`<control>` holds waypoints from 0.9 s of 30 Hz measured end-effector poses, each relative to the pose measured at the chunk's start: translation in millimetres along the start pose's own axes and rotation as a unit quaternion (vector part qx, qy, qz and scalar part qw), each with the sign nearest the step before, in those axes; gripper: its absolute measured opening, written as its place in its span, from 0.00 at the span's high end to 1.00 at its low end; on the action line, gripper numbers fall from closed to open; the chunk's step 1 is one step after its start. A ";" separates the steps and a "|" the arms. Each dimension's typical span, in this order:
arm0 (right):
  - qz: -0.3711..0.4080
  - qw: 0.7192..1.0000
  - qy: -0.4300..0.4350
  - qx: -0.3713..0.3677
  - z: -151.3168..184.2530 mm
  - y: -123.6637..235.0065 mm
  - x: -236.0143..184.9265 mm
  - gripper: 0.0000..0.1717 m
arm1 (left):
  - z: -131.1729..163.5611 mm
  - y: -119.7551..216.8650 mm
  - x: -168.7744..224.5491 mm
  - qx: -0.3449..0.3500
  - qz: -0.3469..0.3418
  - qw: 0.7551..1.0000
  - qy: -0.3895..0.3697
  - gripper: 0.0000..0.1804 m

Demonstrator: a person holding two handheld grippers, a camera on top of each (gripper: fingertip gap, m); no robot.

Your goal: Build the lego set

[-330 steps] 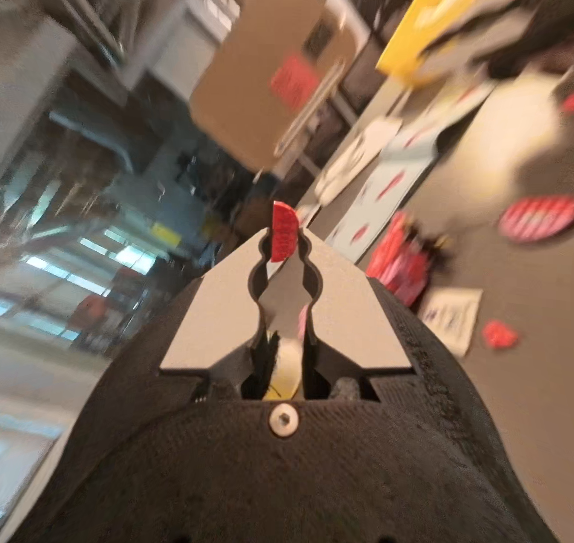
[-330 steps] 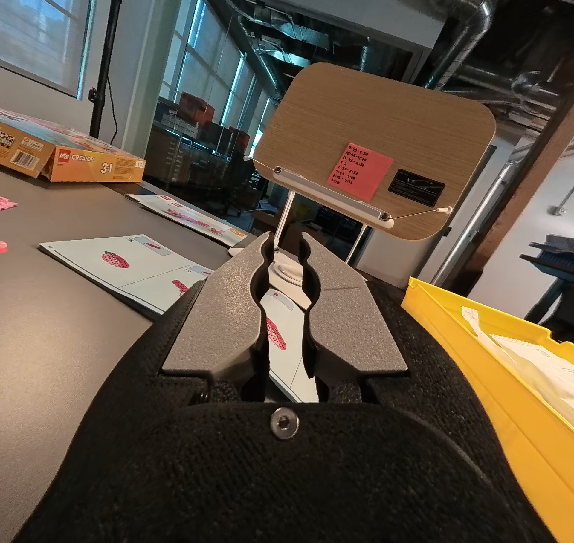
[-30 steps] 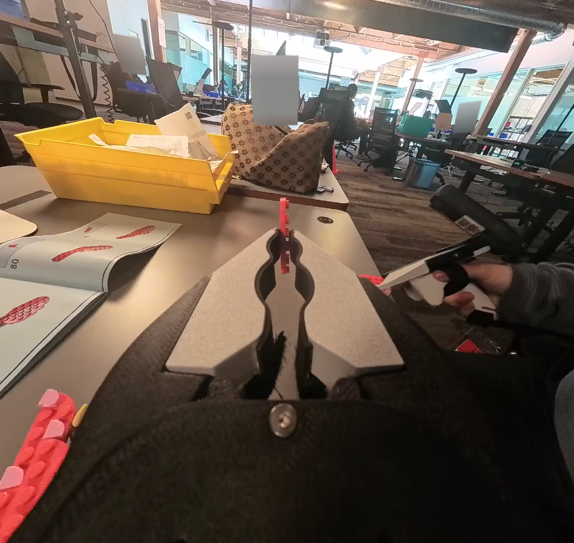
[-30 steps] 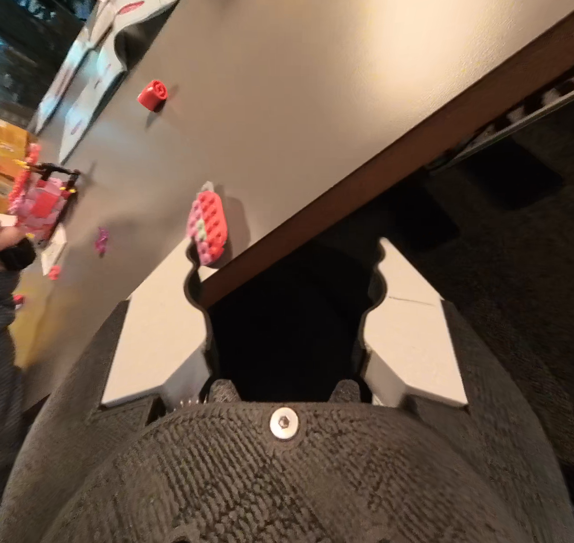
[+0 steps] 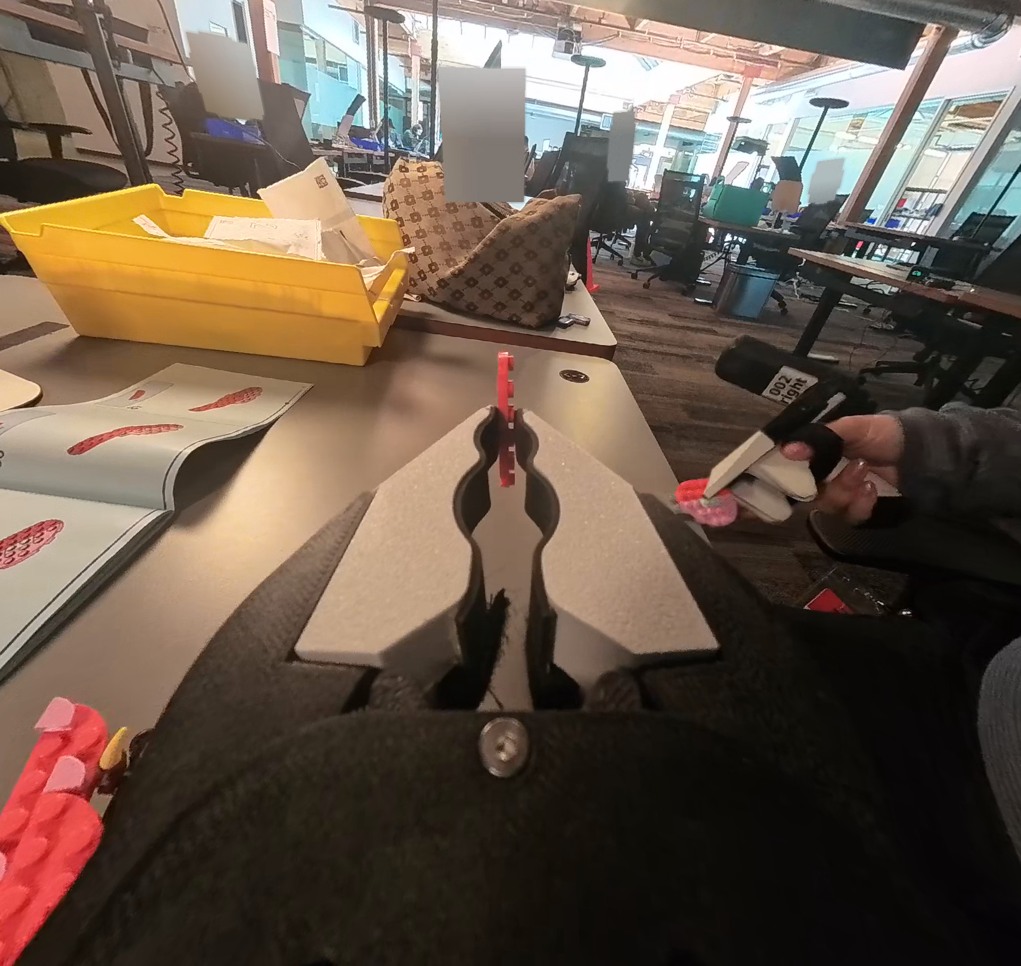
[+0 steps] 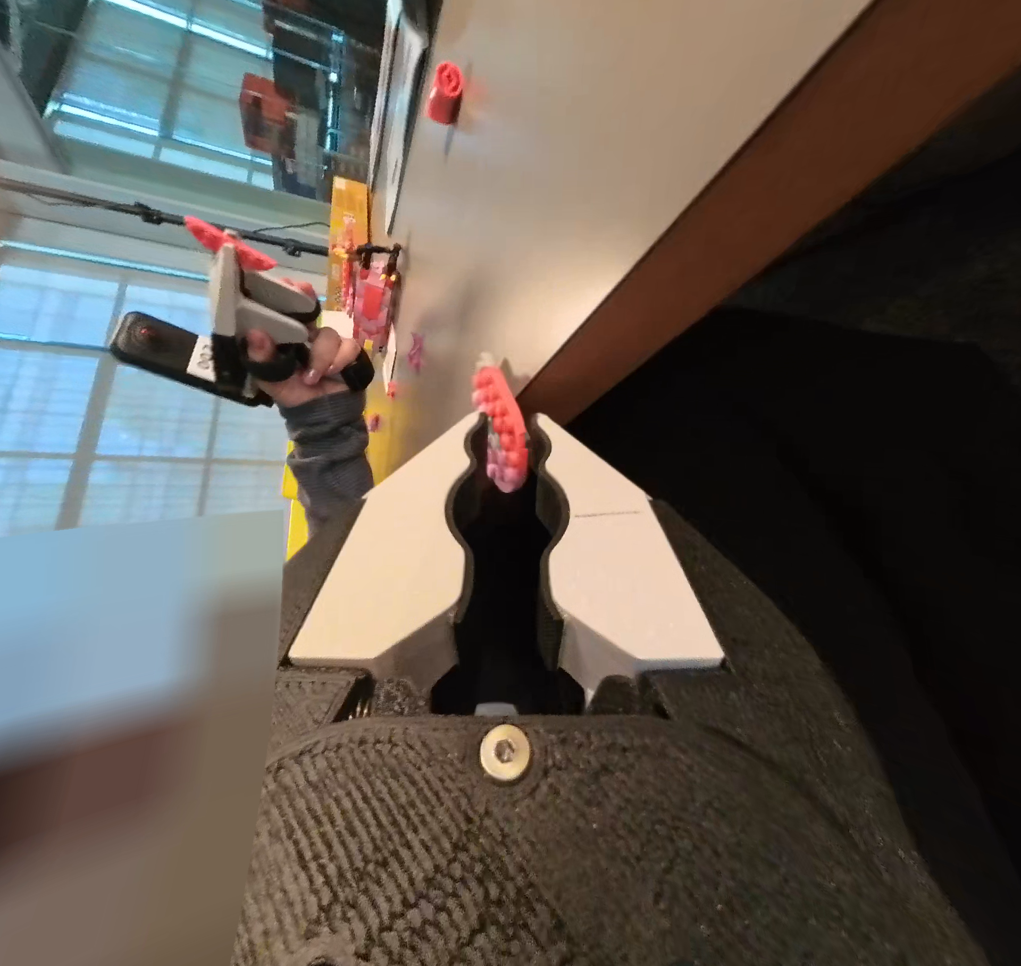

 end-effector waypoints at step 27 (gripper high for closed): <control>-0.335 0.858 0.368 0.126 -38.9 -169.5 -142.7 0.97 | -8.3 24.2 -21.4 0.342 0.174 0.882 0.272 0.99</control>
Point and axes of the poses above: each gripper's, where its closed fingertips meet, y back along the fingers, z out of its underside, x = y × z across the jaws, the point moved 10 cm from there along y, back along the fingers, and after that the axes turned 3 degrees about z, right-handed, at the moved point
